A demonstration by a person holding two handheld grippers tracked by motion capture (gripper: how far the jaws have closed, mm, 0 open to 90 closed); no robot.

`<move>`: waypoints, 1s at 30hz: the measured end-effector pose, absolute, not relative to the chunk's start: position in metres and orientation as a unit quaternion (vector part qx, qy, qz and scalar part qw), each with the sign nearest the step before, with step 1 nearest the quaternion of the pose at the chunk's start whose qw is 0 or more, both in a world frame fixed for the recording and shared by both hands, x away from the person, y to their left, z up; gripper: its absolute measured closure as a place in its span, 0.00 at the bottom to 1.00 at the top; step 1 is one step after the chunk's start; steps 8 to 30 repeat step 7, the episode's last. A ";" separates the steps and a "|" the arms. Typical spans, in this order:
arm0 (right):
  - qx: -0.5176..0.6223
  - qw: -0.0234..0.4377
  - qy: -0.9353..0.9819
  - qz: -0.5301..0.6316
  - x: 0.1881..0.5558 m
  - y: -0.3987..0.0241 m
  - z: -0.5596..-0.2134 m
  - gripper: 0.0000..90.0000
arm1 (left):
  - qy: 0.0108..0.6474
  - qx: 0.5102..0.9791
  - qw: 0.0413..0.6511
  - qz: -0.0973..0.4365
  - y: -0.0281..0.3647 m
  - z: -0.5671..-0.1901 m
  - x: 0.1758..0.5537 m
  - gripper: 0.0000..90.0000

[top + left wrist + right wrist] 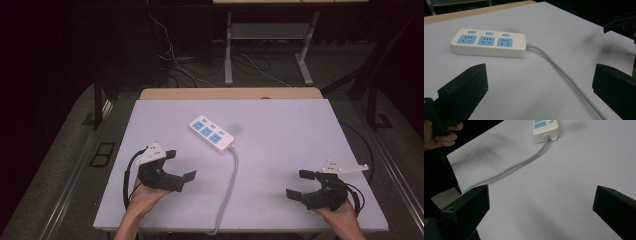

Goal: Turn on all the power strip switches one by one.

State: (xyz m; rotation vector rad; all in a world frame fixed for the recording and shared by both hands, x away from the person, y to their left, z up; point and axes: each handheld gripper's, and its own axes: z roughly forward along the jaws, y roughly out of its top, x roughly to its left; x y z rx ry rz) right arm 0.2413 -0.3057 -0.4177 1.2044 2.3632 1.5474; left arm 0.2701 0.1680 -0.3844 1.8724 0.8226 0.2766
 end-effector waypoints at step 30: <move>0.392 0.035 0.769 0.504 0.242 -0.306 -0.418 0.01 | 0.352 0.769 0.523 0.106 0.181 -0.395 0.263 0.00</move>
